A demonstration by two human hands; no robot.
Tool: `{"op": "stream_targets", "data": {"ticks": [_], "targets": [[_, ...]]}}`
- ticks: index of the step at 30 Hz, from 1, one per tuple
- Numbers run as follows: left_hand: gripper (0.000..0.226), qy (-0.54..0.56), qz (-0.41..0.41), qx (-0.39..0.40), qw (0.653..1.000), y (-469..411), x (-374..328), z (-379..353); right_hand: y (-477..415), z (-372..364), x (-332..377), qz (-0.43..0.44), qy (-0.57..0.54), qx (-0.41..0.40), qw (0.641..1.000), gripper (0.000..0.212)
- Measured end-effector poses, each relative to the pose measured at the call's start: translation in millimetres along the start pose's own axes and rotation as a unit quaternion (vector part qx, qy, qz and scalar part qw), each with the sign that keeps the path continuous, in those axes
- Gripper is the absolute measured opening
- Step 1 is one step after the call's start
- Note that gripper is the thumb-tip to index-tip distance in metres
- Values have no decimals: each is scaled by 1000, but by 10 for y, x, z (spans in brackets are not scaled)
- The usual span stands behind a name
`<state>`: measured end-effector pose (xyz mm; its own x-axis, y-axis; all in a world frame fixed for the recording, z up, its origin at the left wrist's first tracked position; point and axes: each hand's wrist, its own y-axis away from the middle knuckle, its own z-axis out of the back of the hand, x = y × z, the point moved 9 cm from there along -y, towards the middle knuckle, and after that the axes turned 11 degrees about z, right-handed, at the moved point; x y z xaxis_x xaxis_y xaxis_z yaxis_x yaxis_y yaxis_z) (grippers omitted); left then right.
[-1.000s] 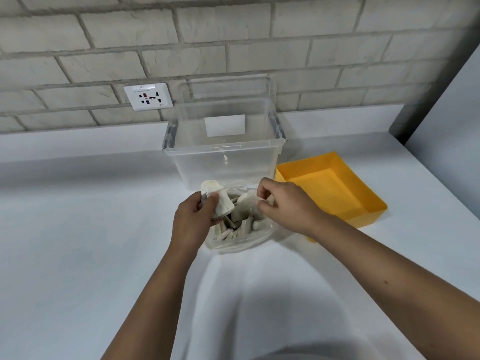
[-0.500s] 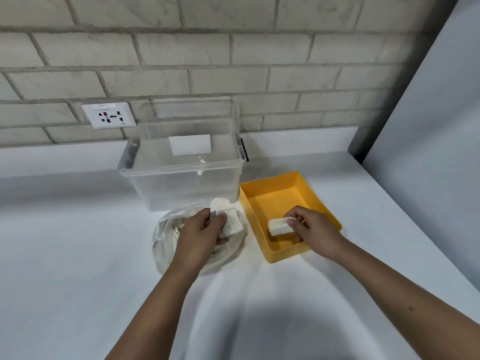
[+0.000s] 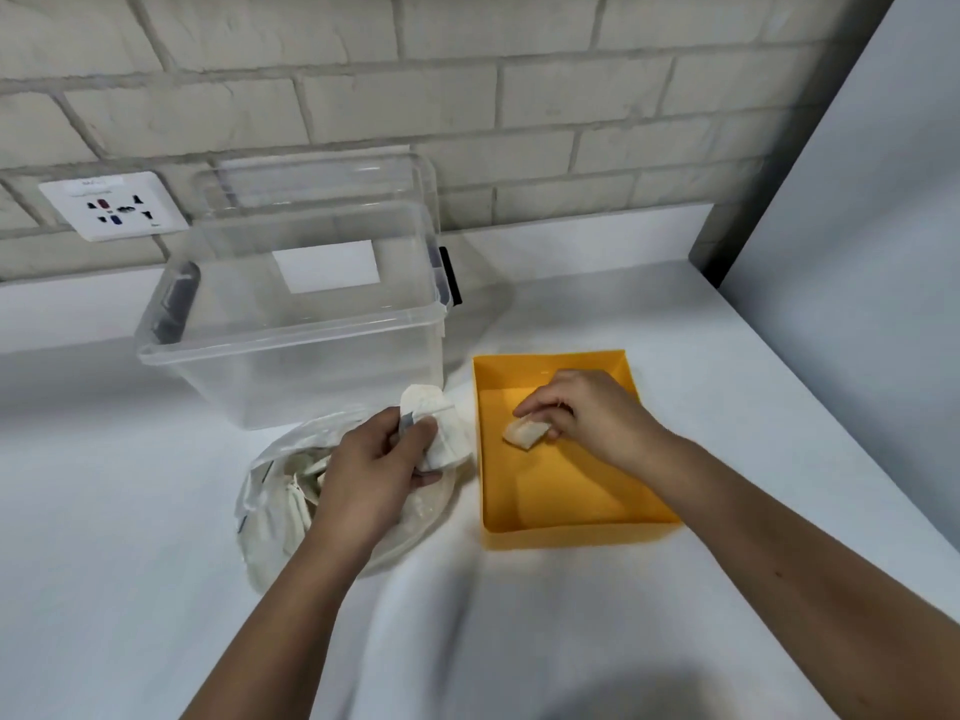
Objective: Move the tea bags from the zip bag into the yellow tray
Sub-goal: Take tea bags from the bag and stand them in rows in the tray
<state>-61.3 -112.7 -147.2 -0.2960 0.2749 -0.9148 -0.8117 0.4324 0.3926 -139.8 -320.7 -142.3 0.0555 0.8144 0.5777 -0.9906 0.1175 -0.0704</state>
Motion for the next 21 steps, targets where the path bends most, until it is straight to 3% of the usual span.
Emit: {"op": "stream_targets", "data": {"ticks": [3,7,14,21], "targets": [[15,4,13,6,1000,-27,3,-2,-327,-115,-54,6,76,58,995,32],[15,8,29,18,999,-60,48,-19,-569,-94,-95,-30,89,-6,996,31],[16,12,35,37,999,-116,87,-32,-645,-149,-62,2,108,-94,990,21],[16,20,40,48,998,-142,115,-50,-623,-200,90,104,180,-153,966,12]]}}
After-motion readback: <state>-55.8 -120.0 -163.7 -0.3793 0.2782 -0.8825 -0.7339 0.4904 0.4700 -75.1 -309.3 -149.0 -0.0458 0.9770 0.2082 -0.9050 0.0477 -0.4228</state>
